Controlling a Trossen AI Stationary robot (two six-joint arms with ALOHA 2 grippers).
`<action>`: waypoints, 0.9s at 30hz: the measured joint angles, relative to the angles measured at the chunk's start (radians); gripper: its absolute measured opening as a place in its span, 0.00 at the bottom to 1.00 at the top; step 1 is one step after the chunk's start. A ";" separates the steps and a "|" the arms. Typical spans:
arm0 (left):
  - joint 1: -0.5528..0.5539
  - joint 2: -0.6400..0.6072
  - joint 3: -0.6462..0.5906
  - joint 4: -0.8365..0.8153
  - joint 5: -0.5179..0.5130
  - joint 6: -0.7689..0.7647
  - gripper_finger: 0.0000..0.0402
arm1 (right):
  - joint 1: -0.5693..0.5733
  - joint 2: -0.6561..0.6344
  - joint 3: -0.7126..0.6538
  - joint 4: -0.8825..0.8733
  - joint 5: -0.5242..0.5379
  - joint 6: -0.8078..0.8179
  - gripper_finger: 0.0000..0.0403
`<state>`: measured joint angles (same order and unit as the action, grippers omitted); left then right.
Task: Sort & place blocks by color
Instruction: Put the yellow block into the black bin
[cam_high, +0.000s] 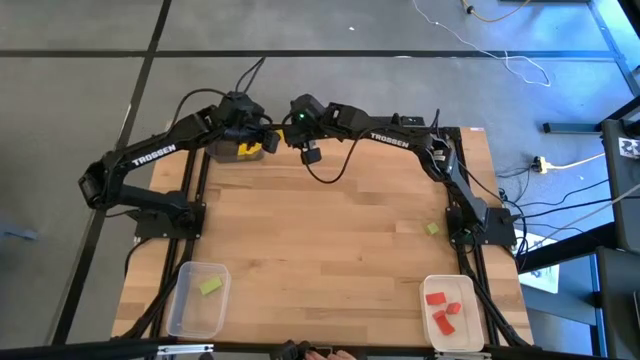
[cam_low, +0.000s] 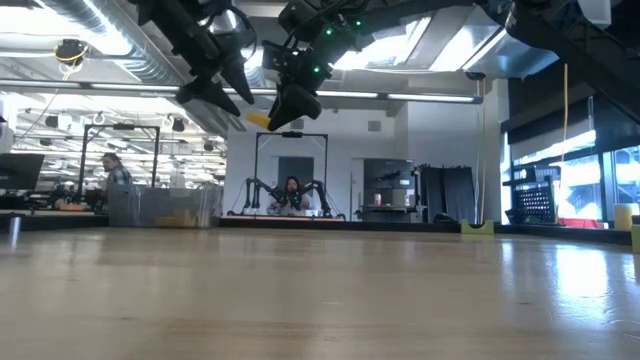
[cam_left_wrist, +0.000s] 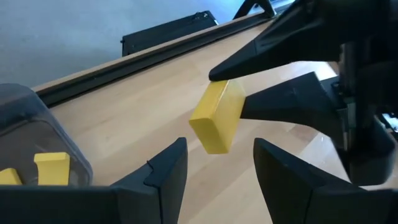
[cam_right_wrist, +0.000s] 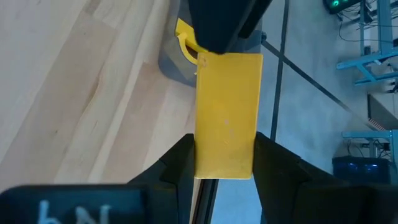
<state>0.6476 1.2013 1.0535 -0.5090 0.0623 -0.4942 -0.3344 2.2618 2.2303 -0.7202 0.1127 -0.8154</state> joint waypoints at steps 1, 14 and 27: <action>0.001 0.001 0.000 0.000 0.000 0.001 0.43 | 0.000 0.000 0.000 0.000 0.000 0.000 0.31; 0.051 0.017 0.000 0.011 0.047 0.026 0.43 | 0.026 0.000 0.000 0.027 0.000 -0.001 0.31; 0.056 0.017 0.000 0.046 0.143 0.025 0.43 | 0.043 -0.001 0.000 0.075 0.000 -0.008 0.31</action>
<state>0.7040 1.2179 1.0534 -0.4632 0.2054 -0.4694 -0.2909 2.2612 2.2303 -0.6456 0.1127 -0.8234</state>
